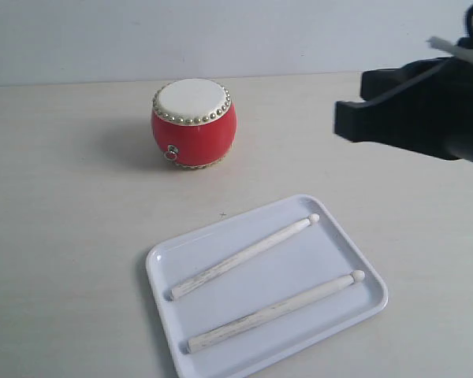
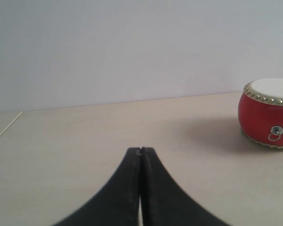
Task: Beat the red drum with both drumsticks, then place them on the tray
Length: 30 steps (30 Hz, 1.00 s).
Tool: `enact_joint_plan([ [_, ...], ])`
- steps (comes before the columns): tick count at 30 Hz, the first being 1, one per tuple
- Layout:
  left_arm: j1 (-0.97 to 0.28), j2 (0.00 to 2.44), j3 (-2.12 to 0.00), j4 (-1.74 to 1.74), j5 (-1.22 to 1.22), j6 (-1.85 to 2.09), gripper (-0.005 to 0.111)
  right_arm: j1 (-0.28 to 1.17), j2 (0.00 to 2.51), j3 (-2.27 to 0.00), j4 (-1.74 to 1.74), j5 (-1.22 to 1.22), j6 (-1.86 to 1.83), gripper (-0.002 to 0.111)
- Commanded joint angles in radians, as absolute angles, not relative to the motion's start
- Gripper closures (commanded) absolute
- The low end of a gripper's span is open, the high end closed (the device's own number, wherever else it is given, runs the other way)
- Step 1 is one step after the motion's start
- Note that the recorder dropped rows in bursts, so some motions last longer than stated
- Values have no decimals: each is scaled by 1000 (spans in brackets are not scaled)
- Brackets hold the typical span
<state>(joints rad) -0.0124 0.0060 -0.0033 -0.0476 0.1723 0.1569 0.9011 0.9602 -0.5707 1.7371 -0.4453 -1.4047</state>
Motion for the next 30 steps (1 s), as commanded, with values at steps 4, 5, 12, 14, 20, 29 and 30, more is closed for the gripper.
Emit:
enact_joint_plan([
  [4, -10, 0, 0, -48, 170, 149, 107, 511, 709, -395, 1744, -22, -1430, 108],
  [5, -10, 0, 0, -48, 170, 149, 107, 465, 672, -368, 1744, 13, -1435, 108],
  [12, -10, 0, 0, -48, 170, 151, 107, 108, 349, -186, 1744, 169, -1486, 108],
  [14, -10, 0, 0, -48, 170, 151, 107, 32, 273, -139, 1744, 197, -1486, 108],
  [20, -10, 0, 0, -48, 170, 151, 107, -107, 171, -56, 1744, 258, -1486, 108],
  [29, -10, 0, 0, -48, 170, 151, 107, -106, 170, -55, 1744, 102, -1494, 108],
  [30, -10, 0, 0, -48, 170, 151, 107, -106, 170, -55, 1744, 80, -1486, 108],
])
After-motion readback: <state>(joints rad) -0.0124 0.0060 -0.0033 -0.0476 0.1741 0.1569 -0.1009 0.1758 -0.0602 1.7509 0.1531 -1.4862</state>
